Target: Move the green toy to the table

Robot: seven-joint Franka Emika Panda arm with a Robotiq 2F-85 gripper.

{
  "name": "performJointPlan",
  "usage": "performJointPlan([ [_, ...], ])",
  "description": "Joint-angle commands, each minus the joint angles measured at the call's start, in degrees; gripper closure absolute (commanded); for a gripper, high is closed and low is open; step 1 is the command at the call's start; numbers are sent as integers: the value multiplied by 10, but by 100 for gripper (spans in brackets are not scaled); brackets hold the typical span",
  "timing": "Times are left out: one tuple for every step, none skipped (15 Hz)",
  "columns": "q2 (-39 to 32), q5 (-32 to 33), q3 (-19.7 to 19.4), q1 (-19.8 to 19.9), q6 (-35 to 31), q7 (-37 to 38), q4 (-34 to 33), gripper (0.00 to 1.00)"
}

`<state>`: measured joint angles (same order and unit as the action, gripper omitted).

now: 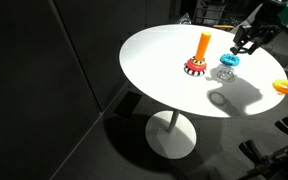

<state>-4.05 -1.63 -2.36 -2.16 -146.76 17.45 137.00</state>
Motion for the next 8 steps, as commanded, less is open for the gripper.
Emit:
performJointPlan([
  [-31, -13, 4, 12, -30, -29, -6, 62],
  [-38, -15, 5, 13, -39, -35, -7, 62],
  [-47, -17, 5, 14, -45, -39, -8, 62],
  [-54, -19, 6, 15, -50, -43, -10, 62],
  [-61, -19, 6, 15, -54, -46, -11, 62],
  [-67, -20, 5, 15, -55, -48, -12, 62],
  [-72, -21, 5, 15, -55, -49, -13, 62],
  [-76, -20, 5, 15, -54, -51, -14, 46],
])
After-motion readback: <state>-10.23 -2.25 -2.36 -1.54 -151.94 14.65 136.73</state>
